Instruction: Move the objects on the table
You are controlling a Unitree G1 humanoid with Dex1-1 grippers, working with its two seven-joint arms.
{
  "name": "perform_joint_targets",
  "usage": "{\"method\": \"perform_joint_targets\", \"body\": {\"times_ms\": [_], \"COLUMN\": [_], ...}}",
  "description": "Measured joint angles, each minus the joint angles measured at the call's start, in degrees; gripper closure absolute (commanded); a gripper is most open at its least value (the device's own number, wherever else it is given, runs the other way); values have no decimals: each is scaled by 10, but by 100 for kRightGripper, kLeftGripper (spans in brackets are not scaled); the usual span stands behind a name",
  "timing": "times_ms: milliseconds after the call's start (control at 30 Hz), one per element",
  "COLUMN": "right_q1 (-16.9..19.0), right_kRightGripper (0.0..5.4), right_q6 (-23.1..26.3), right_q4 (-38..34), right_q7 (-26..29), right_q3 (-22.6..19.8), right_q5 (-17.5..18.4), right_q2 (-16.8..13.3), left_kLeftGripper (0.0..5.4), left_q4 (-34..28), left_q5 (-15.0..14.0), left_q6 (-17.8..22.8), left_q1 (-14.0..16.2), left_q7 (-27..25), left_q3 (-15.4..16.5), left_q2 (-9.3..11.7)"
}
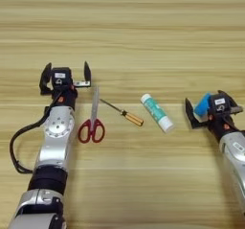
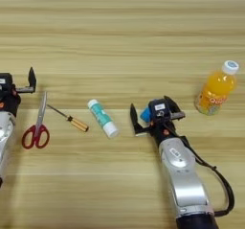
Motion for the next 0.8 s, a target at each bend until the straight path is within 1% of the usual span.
{"method": "perform_joint_targets", "body": {"times_ms": [367,800], "right_q1": [-9,-16], "right_kRightGripper": [3,3], "right_q6": [28,56], "right_q4": [24,30], "right_q7": [1,-8], "right_q3": [-11,-27], "right_q5": [10,21], "right_q2": [4,6], "left_kLeftGripper": [0,0], "left_q4": [0,-4], "left_q5": [0,0], "left_q6": [0,0], "left_q1": [0,0], "left_q7": [0,0], "left_q3": [0,0], "left_q2": [0,0]}}
